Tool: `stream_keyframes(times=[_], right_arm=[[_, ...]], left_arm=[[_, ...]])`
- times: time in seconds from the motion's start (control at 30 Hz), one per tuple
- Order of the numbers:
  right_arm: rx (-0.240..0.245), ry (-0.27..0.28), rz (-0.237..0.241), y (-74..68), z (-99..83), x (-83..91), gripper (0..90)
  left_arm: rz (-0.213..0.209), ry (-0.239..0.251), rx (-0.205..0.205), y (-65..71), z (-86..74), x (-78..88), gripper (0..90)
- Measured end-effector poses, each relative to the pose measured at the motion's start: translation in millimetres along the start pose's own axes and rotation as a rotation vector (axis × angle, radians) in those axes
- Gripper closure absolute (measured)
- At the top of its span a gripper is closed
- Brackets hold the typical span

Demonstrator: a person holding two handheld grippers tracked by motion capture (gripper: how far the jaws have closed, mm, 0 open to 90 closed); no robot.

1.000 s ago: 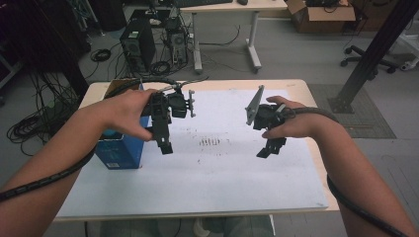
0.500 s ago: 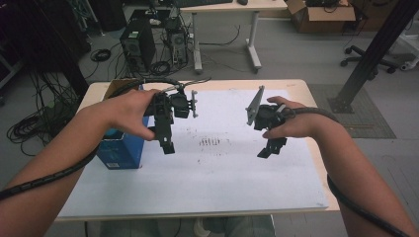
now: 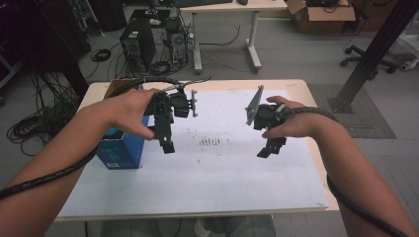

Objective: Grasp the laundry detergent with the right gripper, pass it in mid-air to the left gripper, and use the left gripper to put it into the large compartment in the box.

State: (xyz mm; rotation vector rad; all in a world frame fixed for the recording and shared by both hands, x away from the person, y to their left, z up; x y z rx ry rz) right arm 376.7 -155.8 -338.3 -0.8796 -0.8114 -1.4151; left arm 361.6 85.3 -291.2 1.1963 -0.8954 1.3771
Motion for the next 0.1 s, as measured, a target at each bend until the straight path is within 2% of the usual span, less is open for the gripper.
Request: stream_keyframes(times=[0.1], right_arm=[[0.004,0.001,0.004,0.2,0.6,0.1,4.7]], left_arm=[[-0.004,0.005,0.001,-0.8,1.2,-2.0,0.2]])
Point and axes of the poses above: each handheld gripper's, and its own axes: x roughly backward along the jaws, z roughly out of its top, y roughly to its right, the point moved 7 cm from there along -x, roughly forward along the jaws, and after that the axes turned 13 degrees about y, right-handed, at the moved point
